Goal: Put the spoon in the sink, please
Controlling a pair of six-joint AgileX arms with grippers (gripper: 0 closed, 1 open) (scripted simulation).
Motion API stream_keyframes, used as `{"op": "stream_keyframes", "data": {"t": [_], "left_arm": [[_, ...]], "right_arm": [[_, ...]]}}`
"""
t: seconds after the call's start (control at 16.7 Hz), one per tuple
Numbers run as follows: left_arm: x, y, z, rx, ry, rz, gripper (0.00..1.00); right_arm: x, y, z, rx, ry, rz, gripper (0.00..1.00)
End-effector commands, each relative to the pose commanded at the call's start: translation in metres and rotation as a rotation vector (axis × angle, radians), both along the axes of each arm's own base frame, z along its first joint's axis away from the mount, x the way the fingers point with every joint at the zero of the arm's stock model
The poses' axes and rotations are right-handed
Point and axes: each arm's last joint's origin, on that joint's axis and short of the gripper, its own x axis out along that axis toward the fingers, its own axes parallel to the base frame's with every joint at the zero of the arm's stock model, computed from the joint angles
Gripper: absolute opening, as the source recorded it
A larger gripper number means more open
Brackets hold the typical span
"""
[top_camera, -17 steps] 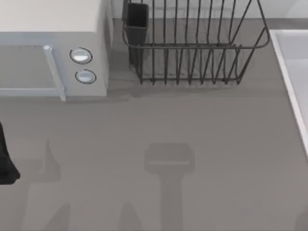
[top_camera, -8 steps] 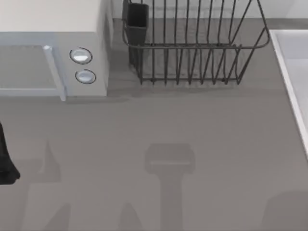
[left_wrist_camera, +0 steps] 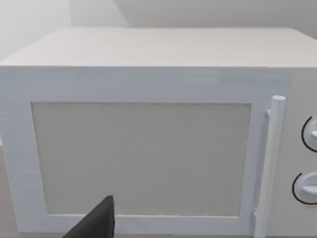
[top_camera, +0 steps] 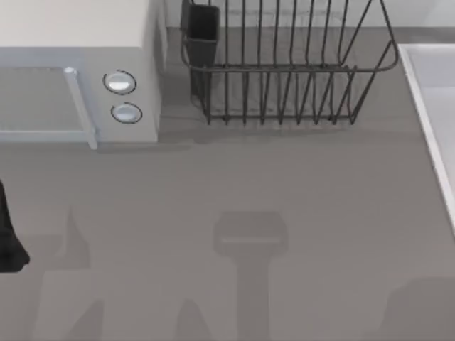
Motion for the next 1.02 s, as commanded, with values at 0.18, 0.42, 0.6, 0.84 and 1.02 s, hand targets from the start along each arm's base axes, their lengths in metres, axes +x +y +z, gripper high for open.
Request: {"op": "stream_keyframes", "data": {"t": [0.18,0.42,0.6,0.84,1.02], "left_arm": [[0.0,0.0,0.0,0.0,0.0,0.0,1.0],[0.0,0.0,0.0,0.0,0.0,0.0,1.0],[0.0,0.0,0.0,0.0,0.0,0.0,1.0],[0.0,0.0,0.0,0.0,0.0,0.0,1.0],[0.0,0.0,0.0,0.0,0.0,0.0,1.0]], "right_arm": [[0.026,-0.007,0.008,0.015,0.038,0.004,0.0],[0.09,-0.018,0.022,0.026,0.083,0.015,0.0],[0.151,-0.024,0.03,0.023,0.091,0.019,0.0],[0.225,-0.019,0.026,0.012,0.076,0.017,0.0],[0.264,-0.006,0.016,-0.001,0.045,0.012,0.0]]}}
